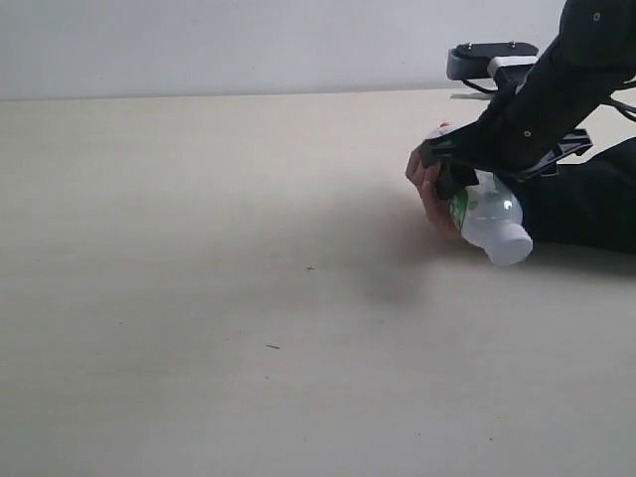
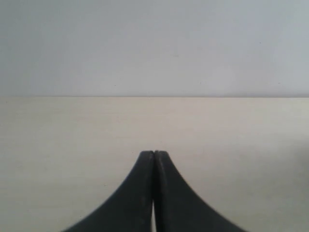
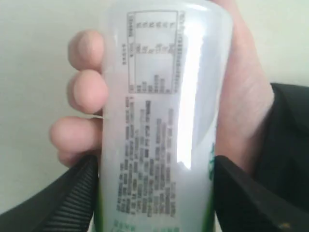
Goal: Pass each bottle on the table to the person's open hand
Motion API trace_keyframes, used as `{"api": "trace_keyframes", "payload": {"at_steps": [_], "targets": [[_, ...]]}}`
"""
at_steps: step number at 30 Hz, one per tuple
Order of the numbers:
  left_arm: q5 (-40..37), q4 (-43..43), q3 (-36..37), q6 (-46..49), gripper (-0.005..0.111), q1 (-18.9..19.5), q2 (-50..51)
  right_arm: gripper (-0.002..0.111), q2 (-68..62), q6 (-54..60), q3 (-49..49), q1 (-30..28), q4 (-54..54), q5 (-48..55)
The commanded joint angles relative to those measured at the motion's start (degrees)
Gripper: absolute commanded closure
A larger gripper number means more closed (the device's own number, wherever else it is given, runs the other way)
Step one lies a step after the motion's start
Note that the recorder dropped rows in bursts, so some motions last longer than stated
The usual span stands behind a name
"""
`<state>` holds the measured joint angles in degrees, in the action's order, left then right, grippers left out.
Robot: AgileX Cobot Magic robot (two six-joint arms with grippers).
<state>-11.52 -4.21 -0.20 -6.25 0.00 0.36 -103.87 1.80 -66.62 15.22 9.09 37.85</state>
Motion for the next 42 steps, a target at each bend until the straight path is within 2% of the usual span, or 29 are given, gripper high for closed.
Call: {"api": "trace_keyframes", "payload": {"at_steps": [1, 18, 20, 25, 26, 28, 32, 42], "targets": [[0.1, -0.2, 0.2, 0.0, 0.107, 0.0, -0.4, 0.108, 0.3, 0.4, -1.4, 0.0, 1.3, -0.5], [0.1, -0.2, 0.2, 0.0, 0.107, 0.0, -0.4, 0.108, -1.8, 0.1, -1.4, 0.0, 1.3, -1.0], [0.1, -0.2, 0.2, 0.0, 0.107, 0.0, -0.4, 0.105, -1.8, -0.5, -1.4, 0.0, 1.3, -1.4], [0.1, -0.2, 0.2, 0.0, 0.107, 0.0, -0.4, 0.079, -1.8, -0.5, -1.4, 0.0, 1.3, -1.3], [0.1, -0.2, 0.2, 0.0, 0.107, 0.0, -0.4, 0.068, -1.8, -0.4, -1.4, 0.0, 1.3, -1.3], [0.1, -0.2, 0.2, 0.0, 0.107, 0.0, -0.4, 0.053, -1.8, -0.4, -1.4, 0.0, 1.3, -1.5], [0.1, -0.2, 0.2, 0.0, 0.107, 0.0, -0.4, 0.029, -1.8, -0.4, -1.4, 0.0, 1.3, -1.7], [0.1, -0.2, 0.2, 0.0, 0.107, 0.0, -0.4, 0.027, 1.4, -0.4, -3.2, 0.0, 1.3, 1.0]]}}
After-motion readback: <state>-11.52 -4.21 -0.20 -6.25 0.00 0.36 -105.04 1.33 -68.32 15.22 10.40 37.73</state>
